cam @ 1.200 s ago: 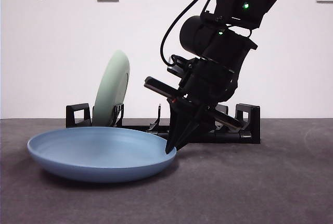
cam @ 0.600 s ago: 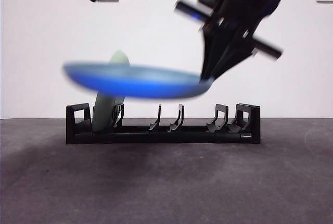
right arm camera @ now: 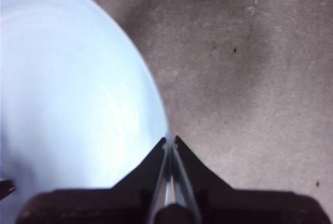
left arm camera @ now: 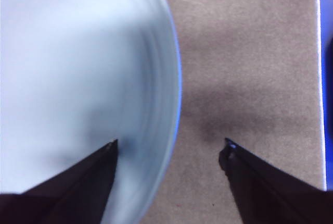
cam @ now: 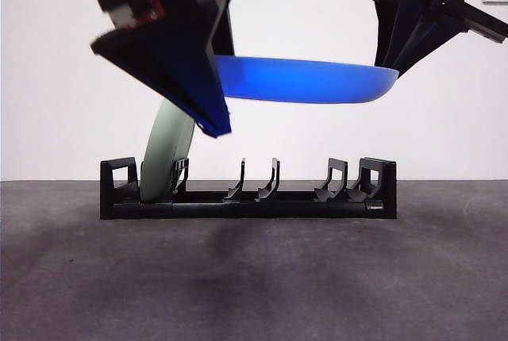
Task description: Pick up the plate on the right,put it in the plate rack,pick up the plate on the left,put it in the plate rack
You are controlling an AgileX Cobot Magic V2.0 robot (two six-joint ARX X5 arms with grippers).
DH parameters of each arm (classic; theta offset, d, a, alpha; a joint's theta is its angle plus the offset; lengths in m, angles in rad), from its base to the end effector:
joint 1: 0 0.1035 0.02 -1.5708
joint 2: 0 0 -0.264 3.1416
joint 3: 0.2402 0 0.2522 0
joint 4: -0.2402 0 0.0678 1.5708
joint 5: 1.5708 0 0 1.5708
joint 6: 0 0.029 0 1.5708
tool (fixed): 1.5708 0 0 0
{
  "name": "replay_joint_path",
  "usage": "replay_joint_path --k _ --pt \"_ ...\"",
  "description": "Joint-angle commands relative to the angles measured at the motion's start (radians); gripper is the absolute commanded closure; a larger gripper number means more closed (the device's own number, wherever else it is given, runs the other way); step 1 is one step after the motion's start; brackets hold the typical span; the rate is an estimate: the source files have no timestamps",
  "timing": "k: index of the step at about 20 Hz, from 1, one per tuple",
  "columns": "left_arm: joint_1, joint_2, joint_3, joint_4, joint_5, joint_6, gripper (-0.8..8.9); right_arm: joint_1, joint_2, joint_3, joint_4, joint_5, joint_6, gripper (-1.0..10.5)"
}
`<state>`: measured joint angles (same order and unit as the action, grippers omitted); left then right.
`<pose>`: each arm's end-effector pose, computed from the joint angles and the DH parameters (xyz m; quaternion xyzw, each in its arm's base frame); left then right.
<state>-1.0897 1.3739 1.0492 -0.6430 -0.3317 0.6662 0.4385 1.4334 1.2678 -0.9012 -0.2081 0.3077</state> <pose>0.1350 -0.2382 0.2627 0.5557 0.2261 -0.4248 0.6780 0.2526 0.1251 0.2996 0.0674 0.5410 0.1929 0.8158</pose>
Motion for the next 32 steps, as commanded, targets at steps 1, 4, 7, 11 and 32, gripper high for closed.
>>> replay_joint_path --k 1,4,7,11,32 --pt "-0.004 0.007 -0.001 0.008 -0.004 0.012 6.77 0.001 -0.007 -0.001 -0.005 -0.002 -0.023 9.6" --pt "-0.018 0.005 -0.001 0.011 -0.021 0.013 8.22 -0.007 -0.007 -0.001 -0.004 0.001 -0.037 9.6" --pt "-0.039 0.005 -0.001 0.036 -0.037 0.019 8.22 -0.008 -0.007 -0.001 0.018 0.006 -0.042 9.6" --pt "-0.066 0.004 -0.001 0.052 -0.034 0.018 8.22 -0.015 -0.008 -0.001 0.08 0.026 -0.05 6.8" --pt "0.376 0.022 -0.001 0.794 0.547 -0.728 8.22 -0.026 -0.502 -0.001 0.349 0.251 -0.047 2.9"
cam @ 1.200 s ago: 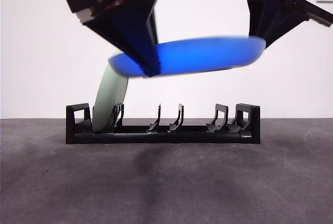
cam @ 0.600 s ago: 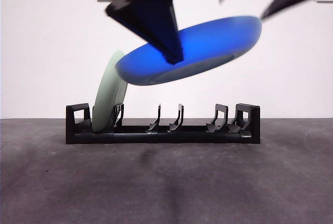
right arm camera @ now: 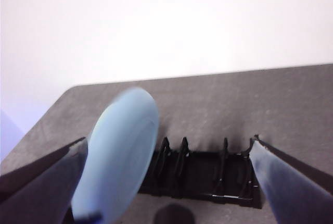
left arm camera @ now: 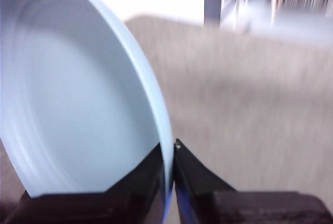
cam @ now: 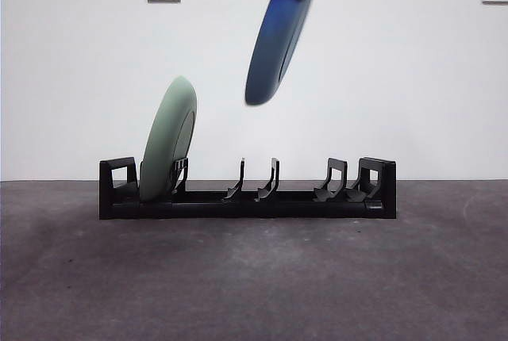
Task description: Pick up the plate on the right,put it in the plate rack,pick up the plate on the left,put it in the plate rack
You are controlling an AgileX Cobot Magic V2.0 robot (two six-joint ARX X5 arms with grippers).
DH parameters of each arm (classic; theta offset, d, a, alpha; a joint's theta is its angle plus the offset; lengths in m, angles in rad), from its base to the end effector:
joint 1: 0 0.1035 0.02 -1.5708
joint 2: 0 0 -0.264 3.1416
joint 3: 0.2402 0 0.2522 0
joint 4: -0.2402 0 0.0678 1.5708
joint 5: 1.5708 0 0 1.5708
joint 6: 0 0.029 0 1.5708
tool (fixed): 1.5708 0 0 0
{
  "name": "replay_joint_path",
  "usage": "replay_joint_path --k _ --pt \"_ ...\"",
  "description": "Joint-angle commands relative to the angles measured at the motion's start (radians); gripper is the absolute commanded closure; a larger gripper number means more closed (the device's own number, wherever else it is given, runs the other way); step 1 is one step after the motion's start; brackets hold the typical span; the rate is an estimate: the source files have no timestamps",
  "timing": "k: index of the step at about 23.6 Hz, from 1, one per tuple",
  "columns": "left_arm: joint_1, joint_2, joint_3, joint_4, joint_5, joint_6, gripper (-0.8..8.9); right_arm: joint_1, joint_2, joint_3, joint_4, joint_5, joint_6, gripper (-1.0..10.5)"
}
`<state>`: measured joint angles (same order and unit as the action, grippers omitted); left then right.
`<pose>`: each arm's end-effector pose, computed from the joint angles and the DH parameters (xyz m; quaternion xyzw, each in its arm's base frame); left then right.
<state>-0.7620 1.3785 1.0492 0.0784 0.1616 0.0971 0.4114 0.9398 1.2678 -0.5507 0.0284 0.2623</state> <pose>0.2241 -0.2203 0.3163 0.0801 0.0979 -0.4473 0.8854 0.1573 0.0677 0.4310 0.1036 0.1322 0.1733 0.9704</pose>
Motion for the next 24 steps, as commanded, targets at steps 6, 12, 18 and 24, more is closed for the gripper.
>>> replay_joint_path --k 6,12,18,24 --pt "0.148 0.102 -0.001 0.232 0.132 -0.334 8.22 0.001 -0.017 -0.001 -0.011 0.016 -0.002 2.9" --pt "0.168 0.205 0.06 0.289 0.132 -0.398 8.23 0.001 -0.001 -0.001 -0.011 0.017 -0.01 2.9" --pt "0.168 0.283 0.164 0.242 0.097 -0.37 8.22 0.001 0.014 -0.001 -0.015 0.017 -0.028 2.9" --pt "0.194 0.308 0.177 0.21 0.095 -0.355 8.22 0.001 0.016 -0.001 -0.018 0.031 -0.039 2.9"
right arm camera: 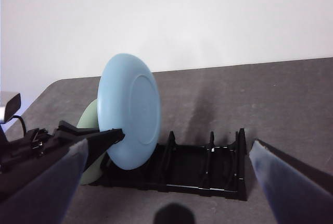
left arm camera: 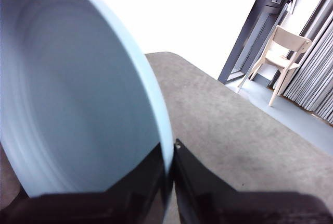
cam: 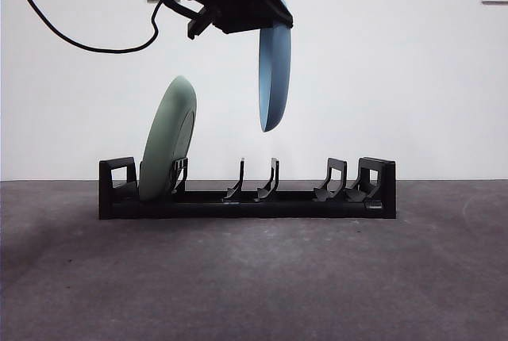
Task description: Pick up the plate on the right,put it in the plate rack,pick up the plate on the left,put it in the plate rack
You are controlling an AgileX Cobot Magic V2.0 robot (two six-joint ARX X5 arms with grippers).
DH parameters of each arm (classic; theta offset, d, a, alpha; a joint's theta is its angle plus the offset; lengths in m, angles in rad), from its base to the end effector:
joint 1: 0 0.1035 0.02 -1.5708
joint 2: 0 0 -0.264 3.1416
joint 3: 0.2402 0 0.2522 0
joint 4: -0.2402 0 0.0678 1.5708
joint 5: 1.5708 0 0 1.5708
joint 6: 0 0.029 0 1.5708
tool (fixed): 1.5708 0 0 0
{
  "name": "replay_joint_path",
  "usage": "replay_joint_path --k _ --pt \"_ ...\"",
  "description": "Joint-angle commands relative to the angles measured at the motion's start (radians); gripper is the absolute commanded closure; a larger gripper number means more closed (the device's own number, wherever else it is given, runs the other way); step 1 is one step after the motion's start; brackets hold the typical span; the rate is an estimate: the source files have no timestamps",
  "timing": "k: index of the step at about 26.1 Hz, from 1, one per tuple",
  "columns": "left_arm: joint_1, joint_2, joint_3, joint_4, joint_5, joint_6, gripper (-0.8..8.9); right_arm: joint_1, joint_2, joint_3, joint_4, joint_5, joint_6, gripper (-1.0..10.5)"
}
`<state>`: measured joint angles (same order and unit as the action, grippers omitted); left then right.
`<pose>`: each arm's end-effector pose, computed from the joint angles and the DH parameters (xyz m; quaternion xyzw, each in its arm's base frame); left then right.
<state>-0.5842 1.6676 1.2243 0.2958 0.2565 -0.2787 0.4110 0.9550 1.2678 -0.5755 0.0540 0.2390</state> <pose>0.3190 -0.2198 0.3013 -0.1146 0.1285 -0.3929 0.9033 0.1616 0.0687 0.4263 0.0864 0.1475 0.1596 0.9723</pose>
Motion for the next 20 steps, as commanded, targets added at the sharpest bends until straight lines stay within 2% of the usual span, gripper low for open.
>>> replay_joint_path --k 1,15,20 --pt "0.02 0.026 0.002 -0.011 0.004 0.021 8.23 0.001 0.0 -0.001 0.006 0.005 -0.016 2.9" --pt "0.043 0.105 0.002 -0.029 0.016 0.043 8.23 0.001 0.001 -0.001 0.013 0.005 -0.016 2.9" --pt "0.034 0.105 0.002 0.0 0.064 0.043 8.22 0.001 0.003 -0.001 0.014 0.005 -0.016 2.9"
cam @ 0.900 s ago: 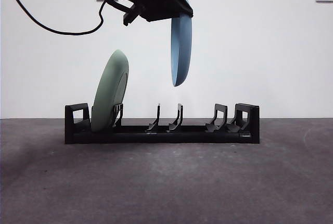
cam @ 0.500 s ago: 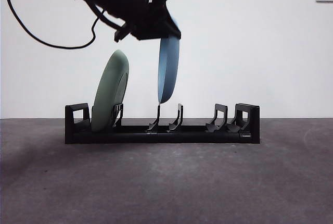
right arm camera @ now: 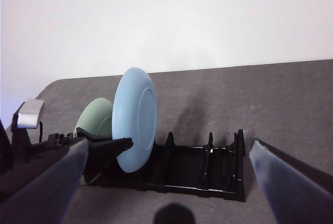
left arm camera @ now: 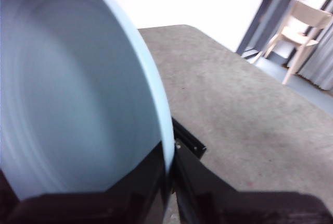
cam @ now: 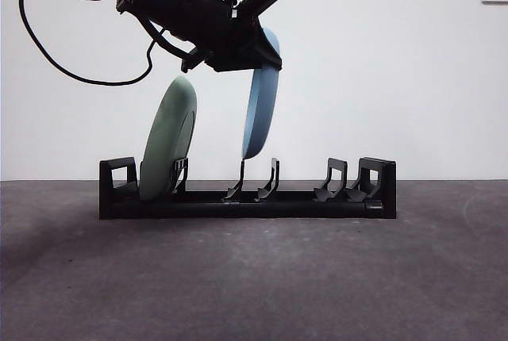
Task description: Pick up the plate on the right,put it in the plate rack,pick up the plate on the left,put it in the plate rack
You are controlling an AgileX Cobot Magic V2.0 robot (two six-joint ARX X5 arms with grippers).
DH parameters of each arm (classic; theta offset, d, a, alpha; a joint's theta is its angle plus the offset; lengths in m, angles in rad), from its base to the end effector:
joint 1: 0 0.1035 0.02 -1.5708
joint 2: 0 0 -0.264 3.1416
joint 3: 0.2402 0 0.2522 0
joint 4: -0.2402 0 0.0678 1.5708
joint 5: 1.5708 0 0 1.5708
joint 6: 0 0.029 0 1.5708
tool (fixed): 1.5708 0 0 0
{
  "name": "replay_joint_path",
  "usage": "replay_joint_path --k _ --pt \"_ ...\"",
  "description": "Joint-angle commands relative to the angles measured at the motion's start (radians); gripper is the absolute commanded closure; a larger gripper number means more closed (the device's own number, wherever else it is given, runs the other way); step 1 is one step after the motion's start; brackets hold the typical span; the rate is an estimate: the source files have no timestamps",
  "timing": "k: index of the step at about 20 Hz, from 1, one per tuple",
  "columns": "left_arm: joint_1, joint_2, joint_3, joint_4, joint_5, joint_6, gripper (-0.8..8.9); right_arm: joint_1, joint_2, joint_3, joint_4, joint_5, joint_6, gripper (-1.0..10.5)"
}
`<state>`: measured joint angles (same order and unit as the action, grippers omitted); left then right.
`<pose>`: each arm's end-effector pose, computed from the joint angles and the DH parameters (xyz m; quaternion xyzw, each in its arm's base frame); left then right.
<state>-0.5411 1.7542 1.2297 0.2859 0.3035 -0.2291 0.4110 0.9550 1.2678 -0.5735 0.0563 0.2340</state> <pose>0.3410 -0.2150 0.2698 -0.0895 0.1639 -0.3908 0.9013 0.1616 0.0687 0.4265 0.0840 0.1460 0.1590 0.9728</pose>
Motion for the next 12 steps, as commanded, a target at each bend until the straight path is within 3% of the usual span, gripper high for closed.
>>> replay_joint_path --k 1,12 --pt "-0.009 0.018 -0.003 0.011 0.016 -0.006 8.22 0.001 0.003 -0.001 0.013 0.003 -0.011 2.9" --pt "0.0 0.018 -0.003 -0.031 -0.015 0.029 8.22 0.001 0.007 -0.001 0.013 0.003 -0.011 2.9"
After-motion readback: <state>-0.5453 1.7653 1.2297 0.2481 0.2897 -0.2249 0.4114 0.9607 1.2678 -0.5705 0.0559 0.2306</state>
